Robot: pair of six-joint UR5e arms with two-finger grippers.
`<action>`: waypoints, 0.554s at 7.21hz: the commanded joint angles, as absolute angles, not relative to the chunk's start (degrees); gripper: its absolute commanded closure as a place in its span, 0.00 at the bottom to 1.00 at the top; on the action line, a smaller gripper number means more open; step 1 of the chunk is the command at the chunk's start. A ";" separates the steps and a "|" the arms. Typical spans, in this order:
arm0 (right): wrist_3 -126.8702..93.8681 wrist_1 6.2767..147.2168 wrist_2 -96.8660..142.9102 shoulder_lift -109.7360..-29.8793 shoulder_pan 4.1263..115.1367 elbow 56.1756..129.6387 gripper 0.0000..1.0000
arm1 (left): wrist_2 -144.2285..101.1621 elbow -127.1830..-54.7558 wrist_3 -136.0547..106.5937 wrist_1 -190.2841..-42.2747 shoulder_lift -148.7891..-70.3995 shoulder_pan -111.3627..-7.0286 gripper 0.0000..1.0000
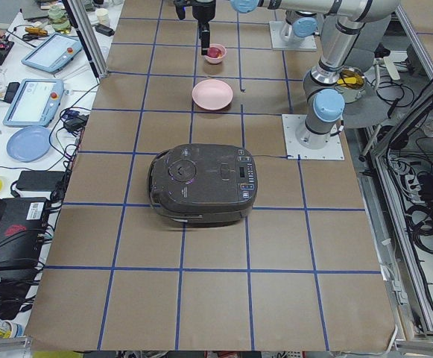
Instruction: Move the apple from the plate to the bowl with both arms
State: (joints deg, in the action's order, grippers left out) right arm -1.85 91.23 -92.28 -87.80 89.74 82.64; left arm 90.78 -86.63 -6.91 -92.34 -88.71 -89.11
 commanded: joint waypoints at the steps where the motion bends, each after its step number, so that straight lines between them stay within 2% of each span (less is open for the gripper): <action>1: -1.85 91.75 -91.94 -87.80 89.74 83.05 0.00 | 90.70 -86.49 -6.86 -92.37 -88.77 -89.12 0.00; 4: -1.85 91.50 -92.28 -87.89 89.74 83.23 0.00 | 90.70 -86.48 -4.13 -92.29 -88.77 -89.12 0.00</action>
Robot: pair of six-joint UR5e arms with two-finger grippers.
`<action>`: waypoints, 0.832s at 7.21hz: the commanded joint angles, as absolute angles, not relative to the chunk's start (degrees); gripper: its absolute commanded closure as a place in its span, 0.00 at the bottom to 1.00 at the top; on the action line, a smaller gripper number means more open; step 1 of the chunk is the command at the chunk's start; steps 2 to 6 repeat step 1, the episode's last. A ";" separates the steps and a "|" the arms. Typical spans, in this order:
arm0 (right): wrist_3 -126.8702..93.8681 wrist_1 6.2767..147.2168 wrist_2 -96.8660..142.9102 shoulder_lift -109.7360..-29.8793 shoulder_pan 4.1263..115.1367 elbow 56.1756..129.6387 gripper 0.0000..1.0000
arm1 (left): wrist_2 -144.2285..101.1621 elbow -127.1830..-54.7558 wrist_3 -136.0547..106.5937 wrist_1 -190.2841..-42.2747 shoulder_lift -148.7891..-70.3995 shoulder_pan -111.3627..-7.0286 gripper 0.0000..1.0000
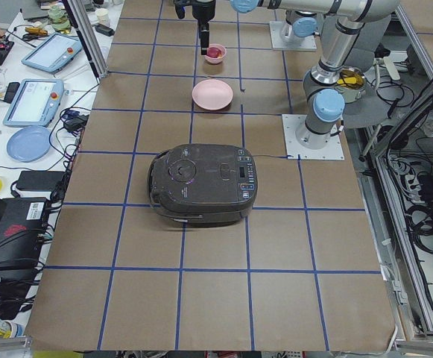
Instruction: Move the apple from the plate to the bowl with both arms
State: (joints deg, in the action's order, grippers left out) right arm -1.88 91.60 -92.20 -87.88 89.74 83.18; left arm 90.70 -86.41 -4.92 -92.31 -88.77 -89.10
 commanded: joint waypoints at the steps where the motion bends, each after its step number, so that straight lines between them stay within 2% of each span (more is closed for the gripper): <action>1: -1.85 91.49 -92.37 -87.80 89.74 83.23 0.00 | 90.62 -86.57 -4.13 -92.29 -88.86 -89.12 0.00; 6: -1.85 91.49 -92.37 -87.80 89.74 83.23 0.00 | 90.62 -86.57 -4.13 -92.29 -88.86 -89.12 0.00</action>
